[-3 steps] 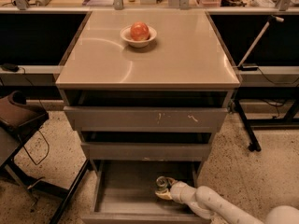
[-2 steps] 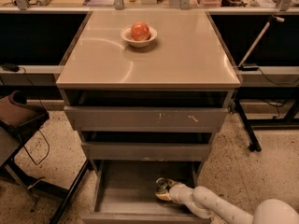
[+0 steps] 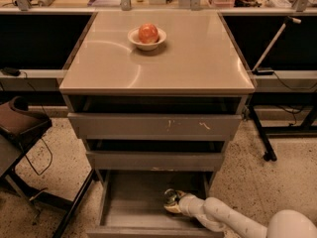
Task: Place green can into bottom drawer
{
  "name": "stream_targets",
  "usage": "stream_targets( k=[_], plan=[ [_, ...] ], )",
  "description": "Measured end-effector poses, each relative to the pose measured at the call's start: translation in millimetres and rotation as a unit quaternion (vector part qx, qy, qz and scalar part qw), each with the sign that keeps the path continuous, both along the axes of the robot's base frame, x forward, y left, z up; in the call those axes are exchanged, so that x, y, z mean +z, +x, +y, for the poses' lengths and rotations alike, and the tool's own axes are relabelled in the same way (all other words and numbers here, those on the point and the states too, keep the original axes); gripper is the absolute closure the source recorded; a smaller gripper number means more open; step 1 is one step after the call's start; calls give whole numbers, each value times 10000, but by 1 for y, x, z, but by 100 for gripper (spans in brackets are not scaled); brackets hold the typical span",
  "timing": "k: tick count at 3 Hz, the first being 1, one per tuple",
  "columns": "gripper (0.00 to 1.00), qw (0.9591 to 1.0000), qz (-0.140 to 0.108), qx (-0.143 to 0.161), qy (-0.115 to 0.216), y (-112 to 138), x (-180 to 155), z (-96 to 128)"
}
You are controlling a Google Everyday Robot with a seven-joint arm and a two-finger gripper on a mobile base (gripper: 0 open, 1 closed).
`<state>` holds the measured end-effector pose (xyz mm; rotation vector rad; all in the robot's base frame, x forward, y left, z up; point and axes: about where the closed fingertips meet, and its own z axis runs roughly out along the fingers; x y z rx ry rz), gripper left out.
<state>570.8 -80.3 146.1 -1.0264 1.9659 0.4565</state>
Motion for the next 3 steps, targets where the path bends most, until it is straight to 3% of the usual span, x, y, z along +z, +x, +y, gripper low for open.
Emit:
stream_targets(
  k=[3],
  plan=[
    [11, 10000, 0, 1, 0, 0, 0, 0]
  ],
)
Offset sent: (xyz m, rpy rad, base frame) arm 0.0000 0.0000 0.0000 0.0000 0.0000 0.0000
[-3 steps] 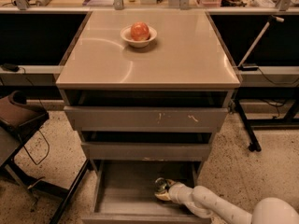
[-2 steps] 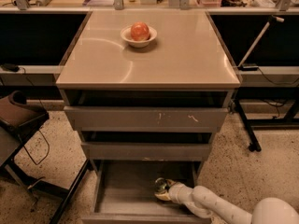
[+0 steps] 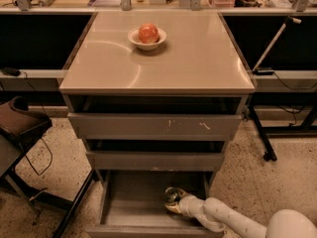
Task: Place green can into bottom drawer
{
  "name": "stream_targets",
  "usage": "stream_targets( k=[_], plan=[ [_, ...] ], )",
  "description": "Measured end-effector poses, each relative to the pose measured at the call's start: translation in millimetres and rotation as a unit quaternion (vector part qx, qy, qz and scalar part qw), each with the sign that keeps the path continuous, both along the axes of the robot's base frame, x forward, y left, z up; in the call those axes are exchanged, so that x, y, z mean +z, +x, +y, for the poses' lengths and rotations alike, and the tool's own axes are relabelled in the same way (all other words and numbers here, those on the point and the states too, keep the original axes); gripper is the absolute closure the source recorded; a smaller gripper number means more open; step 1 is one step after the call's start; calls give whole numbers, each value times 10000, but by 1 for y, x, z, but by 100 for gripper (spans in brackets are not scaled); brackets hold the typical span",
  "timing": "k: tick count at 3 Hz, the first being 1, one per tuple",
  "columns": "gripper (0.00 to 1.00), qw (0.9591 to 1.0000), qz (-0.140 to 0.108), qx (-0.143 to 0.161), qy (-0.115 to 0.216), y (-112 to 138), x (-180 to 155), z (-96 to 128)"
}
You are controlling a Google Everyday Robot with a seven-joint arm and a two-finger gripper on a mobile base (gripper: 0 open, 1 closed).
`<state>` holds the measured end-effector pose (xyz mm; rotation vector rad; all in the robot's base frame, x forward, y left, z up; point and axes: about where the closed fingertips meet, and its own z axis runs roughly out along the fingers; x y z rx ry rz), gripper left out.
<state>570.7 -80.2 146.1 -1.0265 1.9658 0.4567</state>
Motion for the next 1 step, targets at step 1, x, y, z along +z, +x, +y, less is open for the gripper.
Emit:
stream_targets(
  k=[1],
  plan=[
    [0, 10000, 0, 0, 0, 0, 0, 0]
  ],
)
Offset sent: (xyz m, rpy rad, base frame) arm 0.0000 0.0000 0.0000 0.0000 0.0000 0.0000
